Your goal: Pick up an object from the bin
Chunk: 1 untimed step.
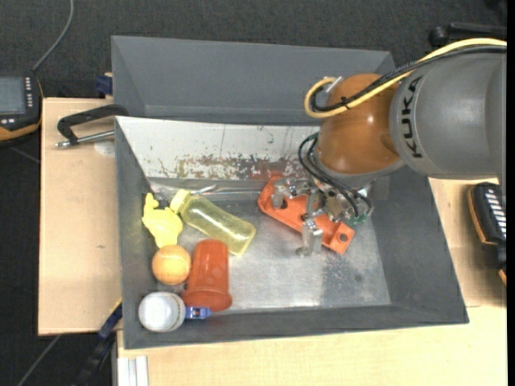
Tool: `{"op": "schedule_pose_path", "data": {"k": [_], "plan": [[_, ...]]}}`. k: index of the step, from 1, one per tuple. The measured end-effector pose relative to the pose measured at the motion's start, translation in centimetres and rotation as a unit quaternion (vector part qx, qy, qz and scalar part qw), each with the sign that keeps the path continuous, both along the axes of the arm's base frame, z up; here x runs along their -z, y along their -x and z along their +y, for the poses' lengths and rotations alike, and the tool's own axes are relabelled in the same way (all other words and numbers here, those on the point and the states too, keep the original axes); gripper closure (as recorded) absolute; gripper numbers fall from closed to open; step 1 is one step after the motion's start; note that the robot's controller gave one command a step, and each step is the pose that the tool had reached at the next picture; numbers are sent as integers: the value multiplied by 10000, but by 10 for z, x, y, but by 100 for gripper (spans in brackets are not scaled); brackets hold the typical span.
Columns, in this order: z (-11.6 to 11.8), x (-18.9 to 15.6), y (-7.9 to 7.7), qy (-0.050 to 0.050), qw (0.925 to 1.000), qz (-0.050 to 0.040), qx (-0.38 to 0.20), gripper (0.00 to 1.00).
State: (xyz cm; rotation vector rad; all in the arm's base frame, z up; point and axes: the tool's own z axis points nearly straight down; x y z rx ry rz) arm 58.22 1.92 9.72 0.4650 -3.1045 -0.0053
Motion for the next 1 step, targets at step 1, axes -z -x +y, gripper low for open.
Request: {"op": "schedule_pose_path", "data": {"k": [1], "plan": [[0,0,0,0,10000,0,0,0]]}}
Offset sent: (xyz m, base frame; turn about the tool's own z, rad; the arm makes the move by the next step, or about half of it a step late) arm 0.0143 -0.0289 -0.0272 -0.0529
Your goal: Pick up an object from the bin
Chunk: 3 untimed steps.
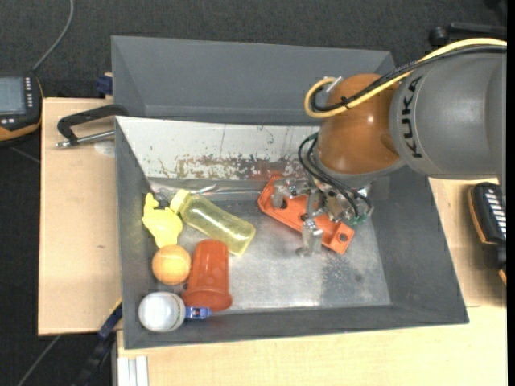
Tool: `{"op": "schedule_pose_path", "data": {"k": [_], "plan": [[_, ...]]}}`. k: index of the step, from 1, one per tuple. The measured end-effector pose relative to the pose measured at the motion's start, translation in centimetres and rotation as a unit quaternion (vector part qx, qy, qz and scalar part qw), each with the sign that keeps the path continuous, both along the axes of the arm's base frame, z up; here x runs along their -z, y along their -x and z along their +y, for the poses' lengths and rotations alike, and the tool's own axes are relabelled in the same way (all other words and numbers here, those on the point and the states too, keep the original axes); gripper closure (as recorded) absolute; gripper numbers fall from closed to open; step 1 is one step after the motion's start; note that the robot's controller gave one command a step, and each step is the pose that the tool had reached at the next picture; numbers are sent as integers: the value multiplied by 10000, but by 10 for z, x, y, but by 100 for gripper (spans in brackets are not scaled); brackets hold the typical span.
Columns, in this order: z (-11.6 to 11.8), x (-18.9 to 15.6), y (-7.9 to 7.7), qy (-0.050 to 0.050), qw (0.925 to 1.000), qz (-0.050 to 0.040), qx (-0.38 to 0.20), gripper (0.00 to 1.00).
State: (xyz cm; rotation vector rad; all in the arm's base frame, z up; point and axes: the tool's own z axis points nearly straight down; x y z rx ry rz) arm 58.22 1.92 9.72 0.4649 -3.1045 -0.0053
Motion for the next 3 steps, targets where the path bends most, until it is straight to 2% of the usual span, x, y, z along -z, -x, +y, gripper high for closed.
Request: {"op": "schedule_pose_path", "data": {"k": [1,2,3], "plan": [[-17,16,-11,-8,9998,-31,-177,0],[-34,15,-15,-16,9996,-82,-284,100],[-34,15,-15,-17,9996,-83,-284,100]]}}
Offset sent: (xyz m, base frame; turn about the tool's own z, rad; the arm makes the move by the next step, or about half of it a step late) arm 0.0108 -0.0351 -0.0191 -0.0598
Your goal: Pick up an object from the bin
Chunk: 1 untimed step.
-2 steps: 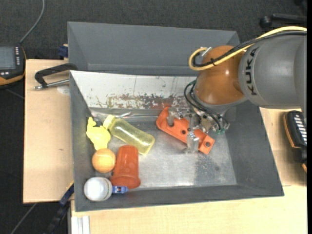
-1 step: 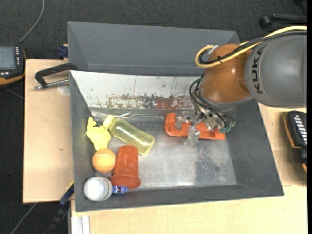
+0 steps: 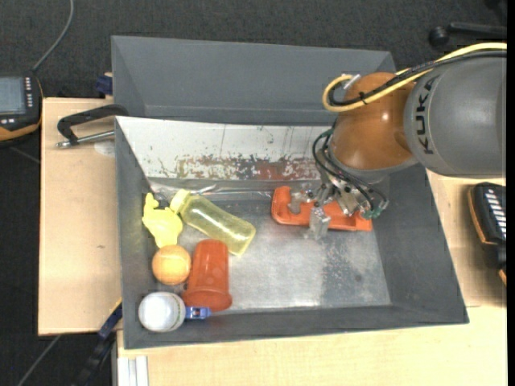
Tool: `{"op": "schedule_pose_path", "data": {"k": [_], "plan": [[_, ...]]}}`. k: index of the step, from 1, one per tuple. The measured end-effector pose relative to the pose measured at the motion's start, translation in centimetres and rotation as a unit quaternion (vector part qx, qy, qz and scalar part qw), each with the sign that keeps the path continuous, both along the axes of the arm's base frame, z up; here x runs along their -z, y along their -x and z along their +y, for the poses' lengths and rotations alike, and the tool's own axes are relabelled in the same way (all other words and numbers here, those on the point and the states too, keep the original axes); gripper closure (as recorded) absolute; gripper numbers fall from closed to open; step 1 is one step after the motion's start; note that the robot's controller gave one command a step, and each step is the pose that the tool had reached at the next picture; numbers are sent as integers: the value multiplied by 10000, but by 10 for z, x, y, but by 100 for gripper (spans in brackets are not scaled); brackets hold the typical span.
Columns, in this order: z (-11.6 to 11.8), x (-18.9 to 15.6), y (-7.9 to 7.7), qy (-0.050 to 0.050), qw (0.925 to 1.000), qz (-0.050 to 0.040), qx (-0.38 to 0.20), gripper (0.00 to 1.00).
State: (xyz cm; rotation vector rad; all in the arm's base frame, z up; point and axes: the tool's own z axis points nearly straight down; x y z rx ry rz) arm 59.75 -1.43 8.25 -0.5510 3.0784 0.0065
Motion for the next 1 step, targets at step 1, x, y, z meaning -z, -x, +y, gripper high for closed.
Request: {"op": "schedule_pose_path", "data": {"k": [1], "plan": [[-9,-50,8,-3,10000,29,3,100]]}}
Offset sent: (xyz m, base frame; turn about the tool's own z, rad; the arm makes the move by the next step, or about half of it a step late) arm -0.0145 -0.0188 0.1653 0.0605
